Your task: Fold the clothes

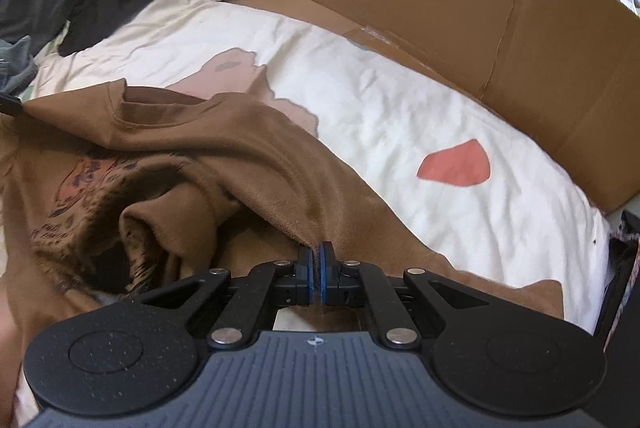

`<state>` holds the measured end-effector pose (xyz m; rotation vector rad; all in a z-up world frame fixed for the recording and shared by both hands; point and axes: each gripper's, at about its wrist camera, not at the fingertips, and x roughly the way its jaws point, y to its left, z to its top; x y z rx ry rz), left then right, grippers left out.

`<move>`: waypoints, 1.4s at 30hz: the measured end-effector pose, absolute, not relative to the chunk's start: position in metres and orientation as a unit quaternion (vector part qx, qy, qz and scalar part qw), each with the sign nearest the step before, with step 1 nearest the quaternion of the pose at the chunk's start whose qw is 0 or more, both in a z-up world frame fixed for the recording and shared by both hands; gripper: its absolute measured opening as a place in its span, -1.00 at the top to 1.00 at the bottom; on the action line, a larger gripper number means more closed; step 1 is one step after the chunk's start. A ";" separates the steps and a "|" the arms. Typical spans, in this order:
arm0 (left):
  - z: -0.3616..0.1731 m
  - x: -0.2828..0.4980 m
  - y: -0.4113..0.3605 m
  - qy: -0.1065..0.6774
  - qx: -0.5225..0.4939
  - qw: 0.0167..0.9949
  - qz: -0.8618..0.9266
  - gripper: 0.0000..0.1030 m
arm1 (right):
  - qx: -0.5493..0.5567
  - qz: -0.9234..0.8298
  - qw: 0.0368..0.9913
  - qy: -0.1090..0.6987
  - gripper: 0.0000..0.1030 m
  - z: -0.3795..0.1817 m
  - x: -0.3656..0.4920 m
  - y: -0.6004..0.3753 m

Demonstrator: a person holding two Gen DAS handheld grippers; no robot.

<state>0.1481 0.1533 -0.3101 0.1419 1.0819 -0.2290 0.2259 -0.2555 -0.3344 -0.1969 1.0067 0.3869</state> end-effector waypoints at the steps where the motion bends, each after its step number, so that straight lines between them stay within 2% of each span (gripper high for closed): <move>1: -0.312 0.145 0.152 0.516 0.063 0.847 -0.110 0.99 | -0.092 0.186 0.852 0.481 0.99 -0.335 0.223 -0.256; 24: -0.384 0.112 0.144 0.581 -0.002 0.806 -0.113 1.00 | -0.002 0.198 0.824 0.531 0.99 -0.369 0.193 -0.273; 29: -0.367 0.112 0.153 0.575 -0.010 0.809 -0.120 0.97 | 0.040 0.199 0.815 0.542 0.92 -0.364 0.191 -0.284; 37: -0.324 0.126 0.169 0.549 0.000 0.828 -0.114 0.83 | 0.080 0.164 0.848 0.497 0.92 -0.344 0.197 -0.317; 38: -0.320 0.129 0.171 0.545 0.001 0.831 -0.110 0.80 | 0.082 0.156 0.852 0.494 0.88 -0.344 0.200 -0.322; 40: -0.315 0.136 0.177 0.539 0.000 0.837 -0.094 0.63 | 0.087 0.140 0.858 0.486 0.46 -0.344 0.205 -0.332; 41: -0.314 0.139 0.180 0.536 0.000 0.840 -0.082 0.55 | 0.089 0.131 0.861 0.483 0.11 -0.345 0.208 -0.337; 42: -0.313 0.143 0.182 0.534 -0.001 0.842 -0.071 0.54 | 0.092 0.123 0.864 0.479 0.06 -0.345 0.210 -0.342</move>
